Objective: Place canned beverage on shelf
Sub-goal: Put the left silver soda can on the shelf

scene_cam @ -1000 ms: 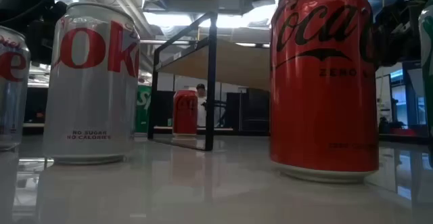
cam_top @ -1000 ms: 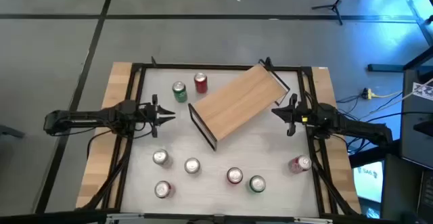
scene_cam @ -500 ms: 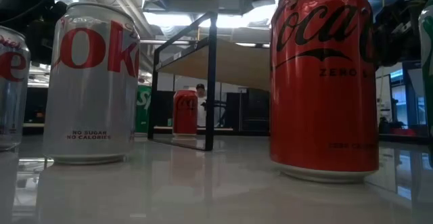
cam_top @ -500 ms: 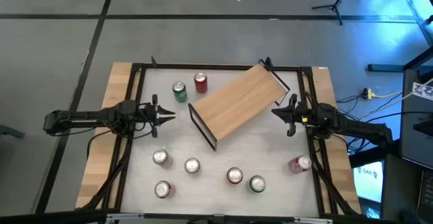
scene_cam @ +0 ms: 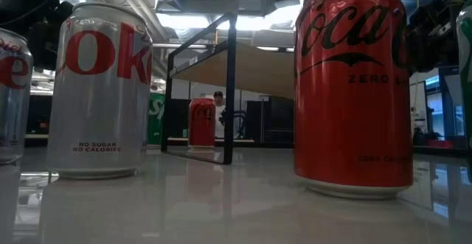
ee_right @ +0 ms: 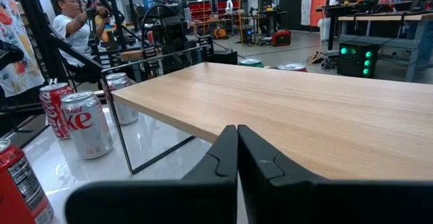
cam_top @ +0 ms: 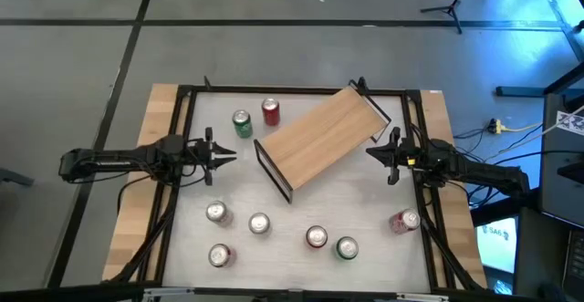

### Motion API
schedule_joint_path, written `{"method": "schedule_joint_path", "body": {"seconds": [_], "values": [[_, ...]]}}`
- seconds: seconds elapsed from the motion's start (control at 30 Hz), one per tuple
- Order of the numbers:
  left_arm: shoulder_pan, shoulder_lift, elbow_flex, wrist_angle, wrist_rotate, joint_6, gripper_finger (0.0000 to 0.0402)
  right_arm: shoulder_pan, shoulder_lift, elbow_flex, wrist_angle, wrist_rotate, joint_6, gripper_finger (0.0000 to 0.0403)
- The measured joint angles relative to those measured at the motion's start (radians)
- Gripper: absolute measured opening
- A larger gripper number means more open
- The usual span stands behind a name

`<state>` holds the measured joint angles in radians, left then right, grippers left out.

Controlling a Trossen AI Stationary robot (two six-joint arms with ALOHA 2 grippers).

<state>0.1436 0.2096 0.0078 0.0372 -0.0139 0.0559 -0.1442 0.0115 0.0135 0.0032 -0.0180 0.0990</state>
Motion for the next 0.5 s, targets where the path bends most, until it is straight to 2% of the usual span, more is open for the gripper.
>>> {"method": "schedule_joint_path", "body": {"seconds": [0.5], "values": [[0.0,0.0,0.0,0.008,-0.002,0.0,0.007,0.0,0.0,0.0,0.001,0.0,0.0,0.0001]]}}
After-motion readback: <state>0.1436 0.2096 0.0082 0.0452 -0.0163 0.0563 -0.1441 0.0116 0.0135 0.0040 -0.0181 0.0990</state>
